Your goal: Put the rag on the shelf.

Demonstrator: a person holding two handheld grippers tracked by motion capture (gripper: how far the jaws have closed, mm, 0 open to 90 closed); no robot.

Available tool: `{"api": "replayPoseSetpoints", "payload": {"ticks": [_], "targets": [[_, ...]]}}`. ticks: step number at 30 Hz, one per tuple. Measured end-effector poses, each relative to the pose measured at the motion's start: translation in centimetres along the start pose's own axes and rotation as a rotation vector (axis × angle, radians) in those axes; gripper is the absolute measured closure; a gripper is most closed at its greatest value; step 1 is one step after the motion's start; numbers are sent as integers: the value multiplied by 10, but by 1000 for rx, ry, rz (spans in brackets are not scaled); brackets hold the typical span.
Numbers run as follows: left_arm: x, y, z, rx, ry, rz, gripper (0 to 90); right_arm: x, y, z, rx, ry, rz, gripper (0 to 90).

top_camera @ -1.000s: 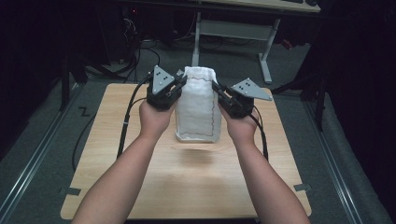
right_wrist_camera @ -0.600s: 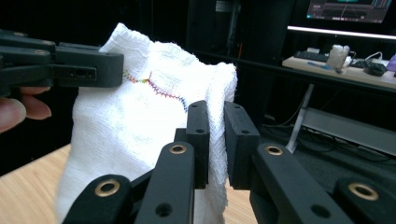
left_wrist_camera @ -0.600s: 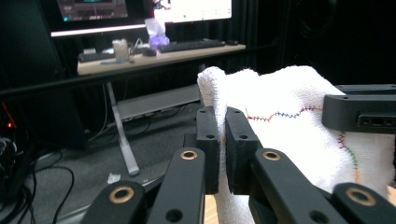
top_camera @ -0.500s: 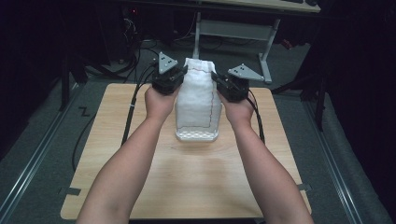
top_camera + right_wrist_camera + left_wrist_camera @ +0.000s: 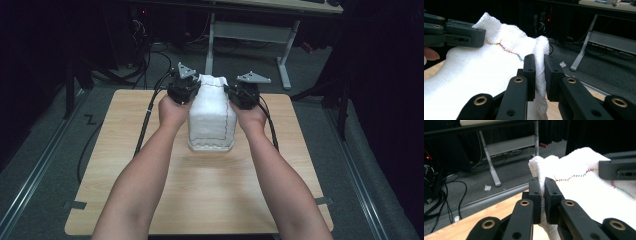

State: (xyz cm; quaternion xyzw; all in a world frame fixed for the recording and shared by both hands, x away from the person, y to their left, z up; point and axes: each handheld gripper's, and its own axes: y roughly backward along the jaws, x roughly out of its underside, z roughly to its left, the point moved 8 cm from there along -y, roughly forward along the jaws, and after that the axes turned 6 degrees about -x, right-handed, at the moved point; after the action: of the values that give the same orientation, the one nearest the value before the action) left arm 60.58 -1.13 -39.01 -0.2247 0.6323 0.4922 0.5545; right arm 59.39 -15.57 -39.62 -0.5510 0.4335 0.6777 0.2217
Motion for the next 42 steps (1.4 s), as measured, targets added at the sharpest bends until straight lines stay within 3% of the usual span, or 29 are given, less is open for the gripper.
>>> {"api": "replayPoseSetpoints", "payload": {"ticks": [4,7,11,18,29,33,38,42], "targets": [[6,-2,2,-8,-6,27,839,2,-4,0,-11,-4,13,798],[6,0,4,1,22,15,695,0,-4,-2,9,2,4,747],[5,4,6,1,30,-4,646,-2,-2,-3,10,7,0,725],[6,7,4,5,23,-10,646,-4,8,0,7,12,-9,700],[2,18,7,10,51,-41,627,-6,14,9,-7,43,0,725],[5,22,8,24,63,-49,629,-6,18,12,-1,57,-1,650],[11,33,8,45,83,-57,606,-5,26,16,-4,70,-14,640],[19,47,4,47,71,-72,592,-5,40,19,-14,64,-33,614]]}}
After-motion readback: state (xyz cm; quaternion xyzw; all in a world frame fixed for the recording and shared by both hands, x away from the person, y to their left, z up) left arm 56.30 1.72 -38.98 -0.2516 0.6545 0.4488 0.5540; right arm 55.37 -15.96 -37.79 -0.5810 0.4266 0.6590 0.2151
